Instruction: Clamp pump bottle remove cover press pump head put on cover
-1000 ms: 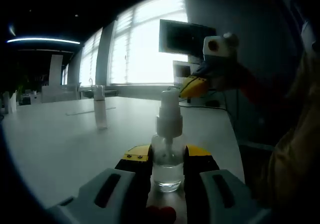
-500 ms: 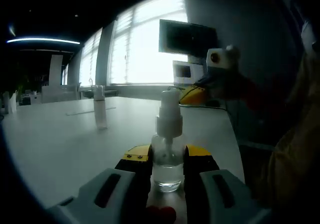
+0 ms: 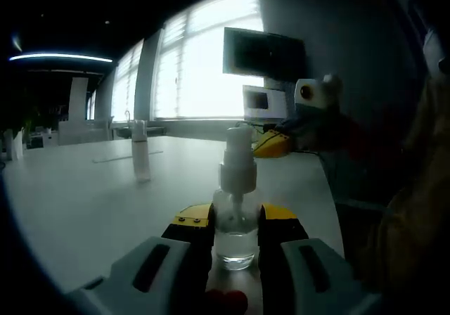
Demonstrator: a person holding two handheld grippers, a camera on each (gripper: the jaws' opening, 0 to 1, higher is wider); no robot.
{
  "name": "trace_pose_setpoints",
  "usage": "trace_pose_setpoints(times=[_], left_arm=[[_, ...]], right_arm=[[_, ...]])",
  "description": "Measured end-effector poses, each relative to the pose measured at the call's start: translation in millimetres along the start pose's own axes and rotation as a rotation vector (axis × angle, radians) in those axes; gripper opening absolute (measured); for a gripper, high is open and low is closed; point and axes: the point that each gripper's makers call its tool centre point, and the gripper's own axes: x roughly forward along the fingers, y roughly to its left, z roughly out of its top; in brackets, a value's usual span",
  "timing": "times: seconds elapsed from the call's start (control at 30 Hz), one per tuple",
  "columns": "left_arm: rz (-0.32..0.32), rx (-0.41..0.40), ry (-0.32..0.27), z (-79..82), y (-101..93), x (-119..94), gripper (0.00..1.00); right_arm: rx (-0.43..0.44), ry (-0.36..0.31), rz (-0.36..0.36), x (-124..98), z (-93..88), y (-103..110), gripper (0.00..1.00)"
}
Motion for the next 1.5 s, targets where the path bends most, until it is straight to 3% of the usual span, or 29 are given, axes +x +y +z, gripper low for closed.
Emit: trace_pose_setpoints(times=[0.97, 1.5], left_arm=[[0.001, 0.000, 0.000, -0.1, 1.1, -0.3, 0.15], [0.000, 0.000, 0.000, 0.0, 0.5, -0.3, 0.15]], right_arm=[[0.125, -0.145, -0.071, -1.4, -9.9, 7.9, 0.00], [0.138, -0.139, -0.070, -1.3, -21.8, 14.6, 0.00]])
